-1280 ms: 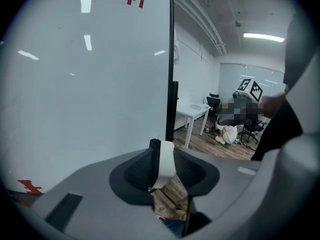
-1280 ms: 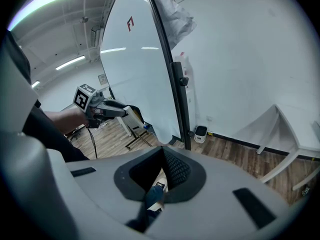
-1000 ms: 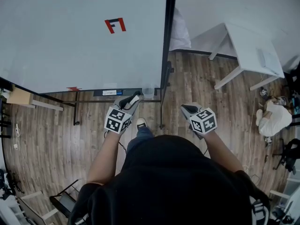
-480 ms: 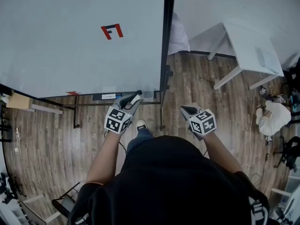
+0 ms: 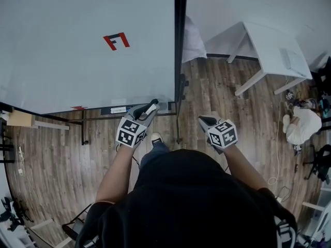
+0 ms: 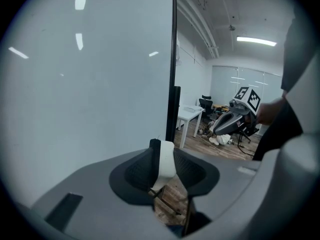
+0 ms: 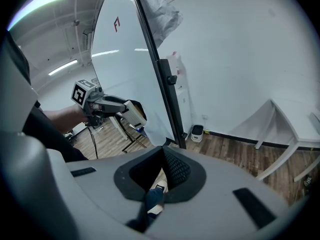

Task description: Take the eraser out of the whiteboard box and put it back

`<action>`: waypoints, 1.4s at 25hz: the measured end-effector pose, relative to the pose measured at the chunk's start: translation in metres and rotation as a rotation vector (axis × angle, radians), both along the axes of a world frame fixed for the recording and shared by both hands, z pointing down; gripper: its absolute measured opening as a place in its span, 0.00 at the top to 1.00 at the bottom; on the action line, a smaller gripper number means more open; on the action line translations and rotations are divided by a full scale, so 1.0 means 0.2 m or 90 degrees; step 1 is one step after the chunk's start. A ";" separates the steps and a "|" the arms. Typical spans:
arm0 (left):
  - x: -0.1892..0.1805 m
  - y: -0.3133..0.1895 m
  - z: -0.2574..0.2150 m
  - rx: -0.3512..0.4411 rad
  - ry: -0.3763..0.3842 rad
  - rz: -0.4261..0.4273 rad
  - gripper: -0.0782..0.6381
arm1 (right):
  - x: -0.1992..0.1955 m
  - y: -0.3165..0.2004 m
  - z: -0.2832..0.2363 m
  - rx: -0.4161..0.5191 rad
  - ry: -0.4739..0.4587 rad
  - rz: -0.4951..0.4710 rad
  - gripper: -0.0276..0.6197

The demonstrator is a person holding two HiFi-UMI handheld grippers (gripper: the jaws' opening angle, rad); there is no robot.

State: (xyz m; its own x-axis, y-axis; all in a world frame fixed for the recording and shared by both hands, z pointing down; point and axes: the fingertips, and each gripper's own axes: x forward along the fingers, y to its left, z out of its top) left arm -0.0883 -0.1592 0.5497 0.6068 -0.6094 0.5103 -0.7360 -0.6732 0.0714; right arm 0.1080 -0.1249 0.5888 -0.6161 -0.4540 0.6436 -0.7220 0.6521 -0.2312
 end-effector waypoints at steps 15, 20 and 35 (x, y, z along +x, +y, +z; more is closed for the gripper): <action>0.08 -0.12 0.05 -0.011 0.001 0.034 0.70 | 0.03 -0.07 0.04 -0.014 0.001 0.029 0.96; 0.13 -0.14 0.07 -0.015 -0.004 0.054 0.70 | 0.04 -0.09 0.06 -0.021 0.003 0.037 0.96; 0.15 -0.19 0.28 -0.058 -0.033 0.097 0.70 | 0.01 -0.17 0.14 -0.045 0.007 0.050 0.96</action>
State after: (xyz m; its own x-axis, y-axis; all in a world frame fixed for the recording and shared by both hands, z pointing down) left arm -0.0588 -0.1962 0.6058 0.6603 -0.4618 0.5922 -0.6298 -0.7701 0.1016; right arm 0.1105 -0.1582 0.6163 -0.5726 -0.4541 0.6826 -0.7734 0.5754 -0.2660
